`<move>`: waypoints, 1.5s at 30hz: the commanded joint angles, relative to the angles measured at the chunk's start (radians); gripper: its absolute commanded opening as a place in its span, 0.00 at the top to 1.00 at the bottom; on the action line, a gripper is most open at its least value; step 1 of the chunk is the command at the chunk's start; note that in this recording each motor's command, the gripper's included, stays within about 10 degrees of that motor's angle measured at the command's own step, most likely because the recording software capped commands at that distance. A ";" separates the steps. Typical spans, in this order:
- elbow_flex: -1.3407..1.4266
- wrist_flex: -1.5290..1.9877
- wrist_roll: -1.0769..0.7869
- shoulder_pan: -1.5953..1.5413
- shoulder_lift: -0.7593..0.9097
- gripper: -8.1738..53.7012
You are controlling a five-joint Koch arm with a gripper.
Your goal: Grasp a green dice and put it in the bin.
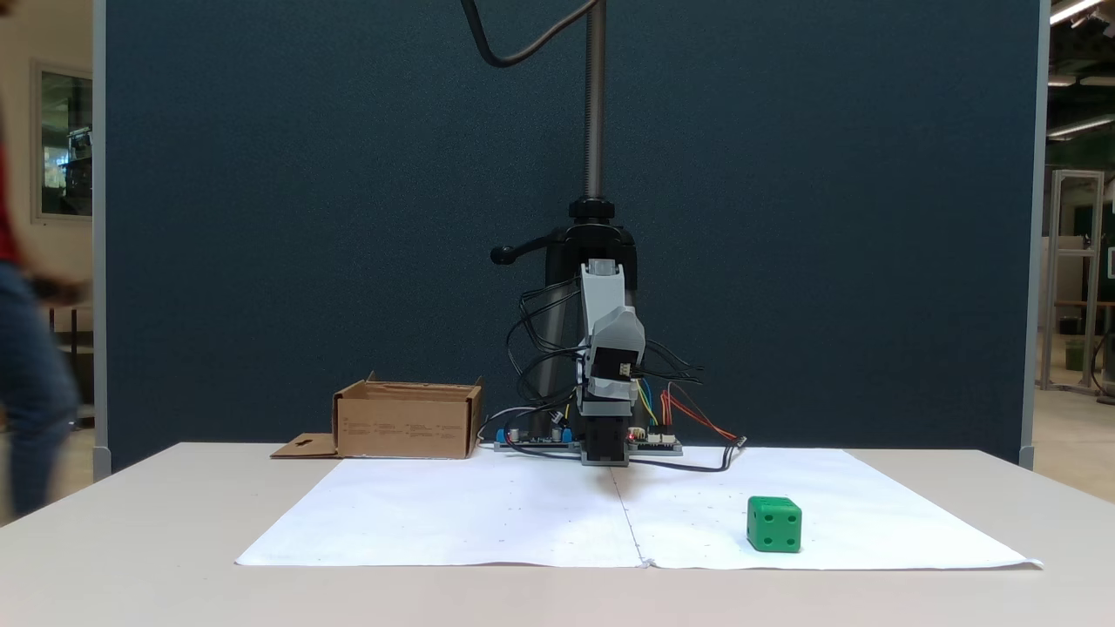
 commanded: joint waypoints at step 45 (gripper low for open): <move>-0.778 1.432 -0.086 0.051 0.109 0.20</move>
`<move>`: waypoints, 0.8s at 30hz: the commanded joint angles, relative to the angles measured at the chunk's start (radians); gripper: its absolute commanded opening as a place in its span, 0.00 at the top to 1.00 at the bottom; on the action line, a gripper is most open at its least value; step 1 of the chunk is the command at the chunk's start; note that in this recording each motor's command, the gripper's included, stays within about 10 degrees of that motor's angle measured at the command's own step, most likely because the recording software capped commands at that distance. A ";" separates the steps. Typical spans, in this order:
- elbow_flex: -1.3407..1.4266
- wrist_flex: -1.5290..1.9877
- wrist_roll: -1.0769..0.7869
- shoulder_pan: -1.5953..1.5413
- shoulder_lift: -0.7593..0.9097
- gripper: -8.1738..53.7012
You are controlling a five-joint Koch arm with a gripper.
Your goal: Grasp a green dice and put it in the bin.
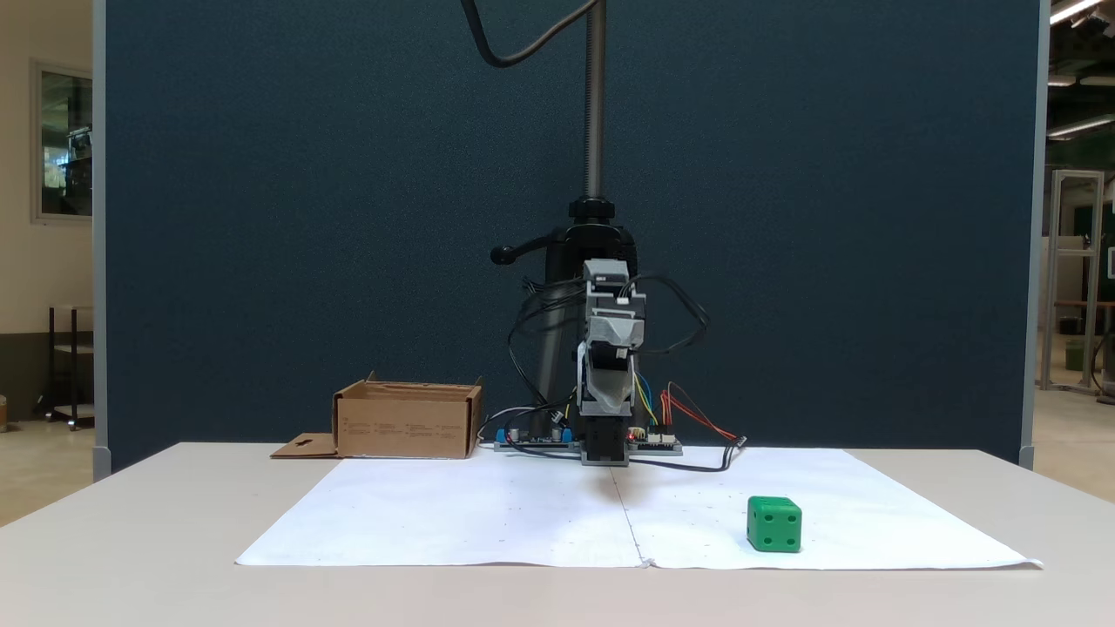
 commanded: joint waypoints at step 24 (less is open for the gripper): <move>-0.986 1.394 0.112 0.031 -0.365 0.16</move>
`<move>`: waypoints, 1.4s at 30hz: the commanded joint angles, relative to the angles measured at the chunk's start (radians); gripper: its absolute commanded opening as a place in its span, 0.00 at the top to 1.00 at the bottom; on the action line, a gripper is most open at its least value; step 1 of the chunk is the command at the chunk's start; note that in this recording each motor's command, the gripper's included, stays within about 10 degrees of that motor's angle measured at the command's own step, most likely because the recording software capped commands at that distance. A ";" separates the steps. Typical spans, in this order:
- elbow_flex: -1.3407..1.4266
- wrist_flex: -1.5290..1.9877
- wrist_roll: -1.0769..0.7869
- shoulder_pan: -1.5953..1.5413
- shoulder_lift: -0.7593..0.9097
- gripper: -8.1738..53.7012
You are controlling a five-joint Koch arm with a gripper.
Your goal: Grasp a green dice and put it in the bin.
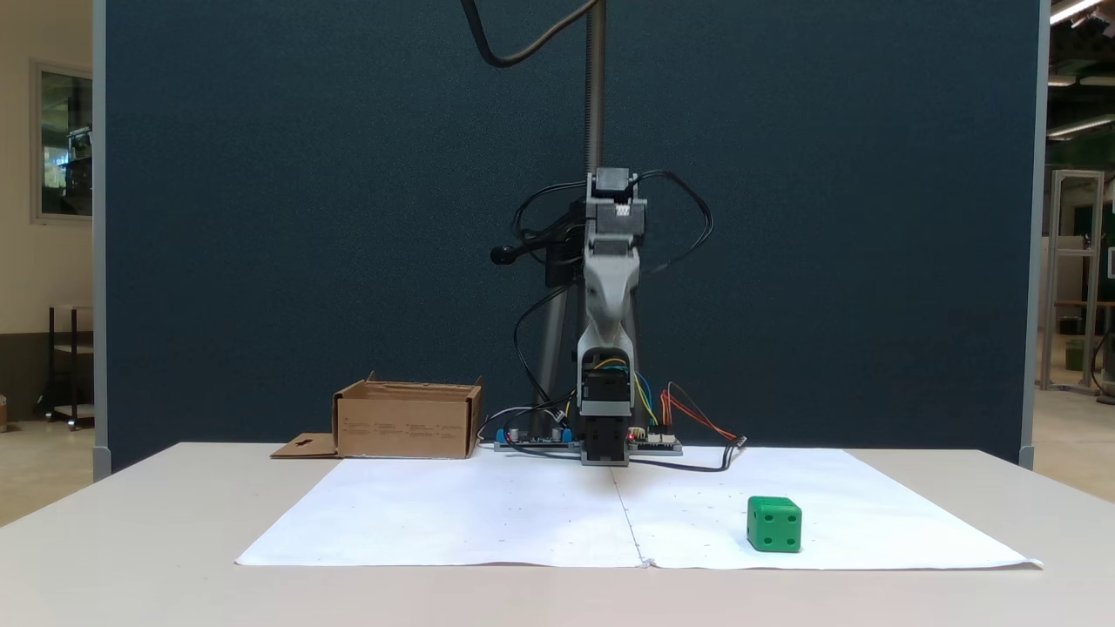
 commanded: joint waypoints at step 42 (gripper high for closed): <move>-0.623 0.383 0.383 -0.354 -0.472 0.16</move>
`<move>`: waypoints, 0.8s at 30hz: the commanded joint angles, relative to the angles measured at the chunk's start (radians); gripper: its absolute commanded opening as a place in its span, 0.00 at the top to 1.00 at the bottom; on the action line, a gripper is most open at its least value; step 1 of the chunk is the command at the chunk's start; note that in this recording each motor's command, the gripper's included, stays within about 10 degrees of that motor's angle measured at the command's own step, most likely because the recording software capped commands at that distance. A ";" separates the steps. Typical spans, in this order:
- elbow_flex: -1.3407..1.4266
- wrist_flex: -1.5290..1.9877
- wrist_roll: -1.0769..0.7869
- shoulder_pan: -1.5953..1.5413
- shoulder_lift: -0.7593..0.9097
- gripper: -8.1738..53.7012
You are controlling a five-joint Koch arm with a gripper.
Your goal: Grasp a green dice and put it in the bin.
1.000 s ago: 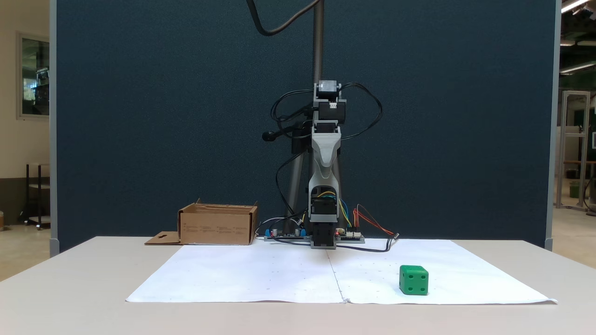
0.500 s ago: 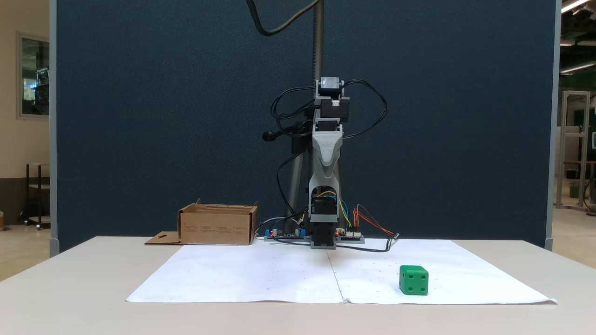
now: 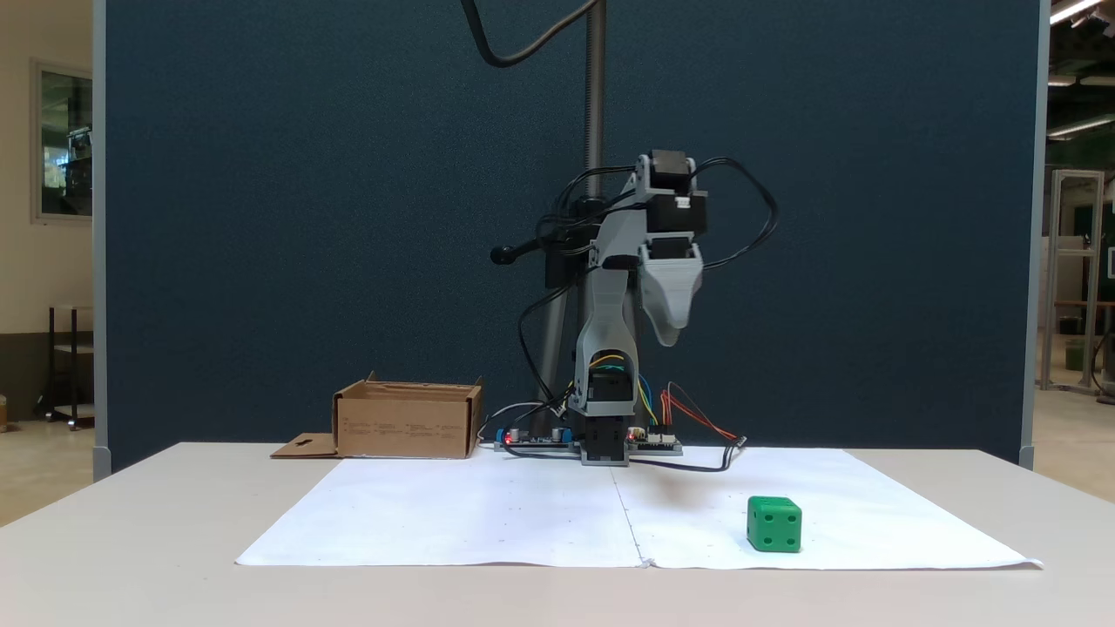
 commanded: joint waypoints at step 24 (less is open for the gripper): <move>-0.273 0.173 0.405 -0.250 -0.364 0.16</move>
